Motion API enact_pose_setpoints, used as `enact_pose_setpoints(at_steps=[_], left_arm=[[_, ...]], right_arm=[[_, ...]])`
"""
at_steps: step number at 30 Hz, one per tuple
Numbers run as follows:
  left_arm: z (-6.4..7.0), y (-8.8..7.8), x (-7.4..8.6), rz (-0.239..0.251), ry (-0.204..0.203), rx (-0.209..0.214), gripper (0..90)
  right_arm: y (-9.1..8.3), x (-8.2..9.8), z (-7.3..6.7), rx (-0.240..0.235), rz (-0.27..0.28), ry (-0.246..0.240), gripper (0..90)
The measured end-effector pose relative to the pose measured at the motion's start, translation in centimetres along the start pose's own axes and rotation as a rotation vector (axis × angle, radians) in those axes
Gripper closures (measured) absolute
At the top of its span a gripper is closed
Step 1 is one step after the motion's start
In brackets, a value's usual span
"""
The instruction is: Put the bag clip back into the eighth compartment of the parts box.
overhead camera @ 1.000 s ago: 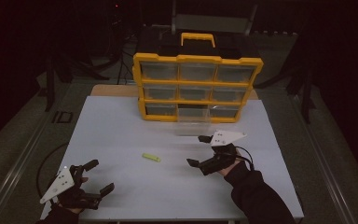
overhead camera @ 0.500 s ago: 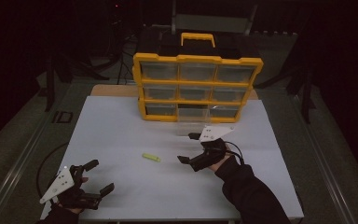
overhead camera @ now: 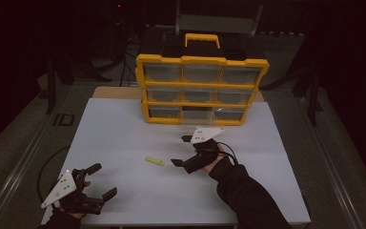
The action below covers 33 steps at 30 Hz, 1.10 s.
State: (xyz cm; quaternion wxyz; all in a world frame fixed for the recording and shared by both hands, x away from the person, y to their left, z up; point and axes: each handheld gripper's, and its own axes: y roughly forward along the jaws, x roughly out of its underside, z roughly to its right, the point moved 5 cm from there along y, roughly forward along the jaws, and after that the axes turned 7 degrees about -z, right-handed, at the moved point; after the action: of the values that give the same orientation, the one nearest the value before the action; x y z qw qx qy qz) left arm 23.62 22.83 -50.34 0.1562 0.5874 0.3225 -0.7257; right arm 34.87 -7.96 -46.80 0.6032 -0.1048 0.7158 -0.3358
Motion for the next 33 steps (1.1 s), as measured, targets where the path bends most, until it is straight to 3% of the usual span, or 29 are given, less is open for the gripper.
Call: enact_pose_setpoints(at_steps=[6, 21, 24, 33], left_arm=[[0.0, 0.0, 0.0, 0.003, -0.002, 0.001, 0.2], [0.0, 0.0, 0.0, 0.001, -0.006, 0.005, 0.2], [0.0, 0.0, 0.0, 0.002, -0.007, 0.007, 0.2], [0.0, 0.0, 0.0, 0.002, -0.01, 0.012, 0.2]], right_arm=[[0.8, -0.5, 0.0, -0.006, -0.009, -0.009, 8.7], [5.3, -0.7, -0.5, -0.048, -0.077, -0.041, 8.7], [6.1, -0.5, -0.6, -0.04, -0.089, -0.059, 13.0], [8.0, 0.1, -0.8, -0.087, -0.124, -0.071, 25.2]])
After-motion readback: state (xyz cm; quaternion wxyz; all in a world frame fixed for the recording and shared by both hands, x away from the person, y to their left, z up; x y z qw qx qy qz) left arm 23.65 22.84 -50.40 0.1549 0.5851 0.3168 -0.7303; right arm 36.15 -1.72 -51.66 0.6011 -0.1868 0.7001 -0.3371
